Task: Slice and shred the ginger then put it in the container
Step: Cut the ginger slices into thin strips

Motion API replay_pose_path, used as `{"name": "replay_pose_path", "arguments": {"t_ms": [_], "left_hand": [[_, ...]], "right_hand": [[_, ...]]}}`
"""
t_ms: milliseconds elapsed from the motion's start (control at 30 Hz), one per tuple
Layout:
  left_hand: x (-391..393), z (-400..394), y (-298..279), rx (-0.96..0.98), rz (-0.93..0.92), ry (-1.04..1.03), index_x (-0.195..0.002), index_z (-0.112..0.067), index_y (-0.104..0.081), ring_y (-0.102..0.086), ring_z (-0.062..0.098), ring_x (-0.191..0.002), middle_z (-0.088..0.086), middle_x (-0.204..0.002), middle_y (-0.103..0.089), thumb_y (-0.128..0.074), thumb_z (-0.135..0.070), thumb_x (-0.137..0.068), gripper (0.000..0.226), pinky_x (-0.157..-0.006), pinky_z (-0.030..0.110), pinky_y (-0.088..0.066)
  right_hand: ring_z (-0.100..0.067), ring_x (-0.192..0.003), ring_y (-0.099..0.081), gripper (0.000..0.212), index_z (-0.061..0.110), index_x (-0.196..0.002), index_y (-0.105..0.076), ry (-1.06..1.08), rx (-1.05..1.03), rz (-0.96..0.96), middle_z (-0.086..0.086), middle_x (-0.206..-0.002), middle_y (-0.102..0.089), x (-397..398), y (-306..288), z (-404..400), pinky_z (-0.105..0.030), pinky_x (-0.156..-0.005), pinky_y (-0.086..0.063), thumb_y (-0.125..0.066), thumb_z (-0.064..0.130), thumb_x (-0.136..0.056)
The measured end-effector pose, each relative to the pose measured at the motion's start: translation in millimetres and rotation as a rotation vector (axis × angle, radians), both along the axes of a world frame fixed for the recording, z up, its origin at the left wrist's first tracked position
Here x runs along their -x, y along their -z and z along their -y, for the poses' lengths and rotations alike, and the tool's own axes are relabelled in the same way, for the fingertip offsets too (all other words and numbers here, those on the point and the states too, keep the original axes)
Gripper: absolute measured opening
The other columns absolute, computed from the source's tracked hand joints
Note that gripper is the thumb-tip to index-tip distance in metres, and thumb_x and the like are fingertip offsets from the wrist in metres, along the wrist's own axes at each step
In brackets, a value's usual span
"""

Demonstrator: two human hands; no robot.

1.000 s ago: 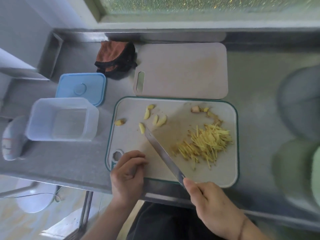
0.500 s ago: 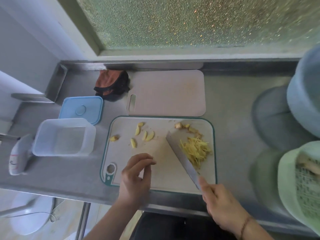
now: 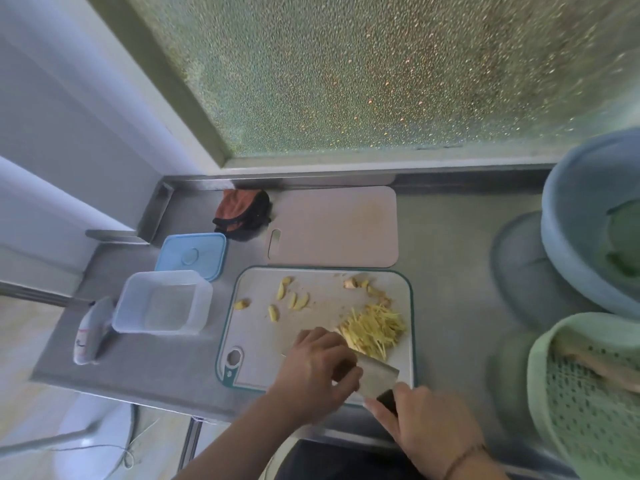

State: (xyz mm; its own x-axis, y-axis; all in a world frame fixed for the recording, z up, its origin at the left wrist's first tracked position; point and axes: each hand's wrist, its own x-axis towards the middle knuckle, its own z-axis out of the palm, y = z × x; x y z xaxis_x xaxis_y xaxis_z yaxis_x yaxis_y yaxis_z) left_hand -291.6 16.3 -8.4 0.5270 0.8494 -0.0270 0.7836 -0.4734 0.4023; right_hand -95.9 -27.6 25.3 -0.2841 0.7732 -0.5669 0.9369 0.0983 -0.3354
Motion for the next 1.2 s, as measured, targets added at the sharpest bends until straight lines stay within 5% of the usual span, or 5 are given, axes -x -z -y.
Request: {"name": "replay_pose_path", "arguments": {"t_ms": [267, 433, 700, 1000, 1200], "left_hand": [[-20.2, -19.4, -6.4, 0.214, -0.213, 0.058, -0.133, -0.034, -0.059, -0.035, 0.012, -0.126, -0.014, -0.135, -0.052, -0.021, -0.068, -0.093, 0.065, -0.109, 0.038, -0.026], [42.2, -53.0, 3.2, -0.058, 0.179, -0.255, -0.099, -0.019, -0.077, -0.066, 0.021, -0.093, -0.002, -0.101, -0.074, -0.059, -0.034, -0.091, 0.024, -0.083, 0.034, -0.052], [97.7, -94.1, 42.7, -0.06, -0.098, -0.291, -0.076, -0.02, -0.076, -0.064, 0.027, -0.071, -0.001, -0.078, -0.071, -0.093, -0.03, -0.066, 0.022, -0.065, 0.035, -0.053], [75.3, -93.9, 61.2, -0.174, -0.17, -0.168, -0.057, -0.021, -0.07, -0.057, 0.025, -0.065, -0.005, -0.065, -0.064, -0.093, -0.021, -0.057, 0.023, -0.066, 0.033, -0.039], [89.9, -96.9, 60.9, -0.249, -0.013, -0.242, -0.05, -0.018, -0.061, -0.054, 0.025, -0.049, -0.001, -0.053, -0.058, -0.069, -0.015, -0.066, 0.018, -0.055, 0.03, -0.046]], "right_hand": [[-0.018, -0.096, -0.067, 0.089, 0.024, -0.107, -0.053, 0.015, -0.01, 0.063, -0.001, -0.103, -0.068, -4.4, -5.9, -7.6, -0.03, -0.069, -0.043, 0.007, 0.078, -0.071], [-0.014, -0.101, -0.065, 0.105, 0.031, -0.117, -0.056, 0.182, -0.049, 0.068, 0.0, -0.108, -0.069, -3.8, 7.5, -0.6, -0.029, -0.084, -0.048, 0.014, 0.083, -0.058], [-0.017, -0.085, -0.068, 0.094, 0.045, -0.08, -0.062, 0.531, -0.105, -0.115, 0.027, -0.08, -0.066, 5.7, 27.9, 22.8, -0.032, -0.084, -0.051, 0.001, 0.103, -0.041], [-0.022, -0.104, -0.066, 0.092, 0.05, -0.076, -0.058, 0.696, -0.175, -0.091, -0.001, -0.097, -0.074, 33.7, 3.5, 15.6, -0.017, -0.107, -0.023, 0.007, 0.102, -0.037], [-0.007, -0.072, -0.065, 0.078, 0.029, -0.071, -0.067, 0.637, -0.137, 0.01, 0.002, -0.068, -0.069, 44.5, -20.0, 12.1, -0.023, -0.07, -0.049, -0.016, 0.088, -0.068]]}}
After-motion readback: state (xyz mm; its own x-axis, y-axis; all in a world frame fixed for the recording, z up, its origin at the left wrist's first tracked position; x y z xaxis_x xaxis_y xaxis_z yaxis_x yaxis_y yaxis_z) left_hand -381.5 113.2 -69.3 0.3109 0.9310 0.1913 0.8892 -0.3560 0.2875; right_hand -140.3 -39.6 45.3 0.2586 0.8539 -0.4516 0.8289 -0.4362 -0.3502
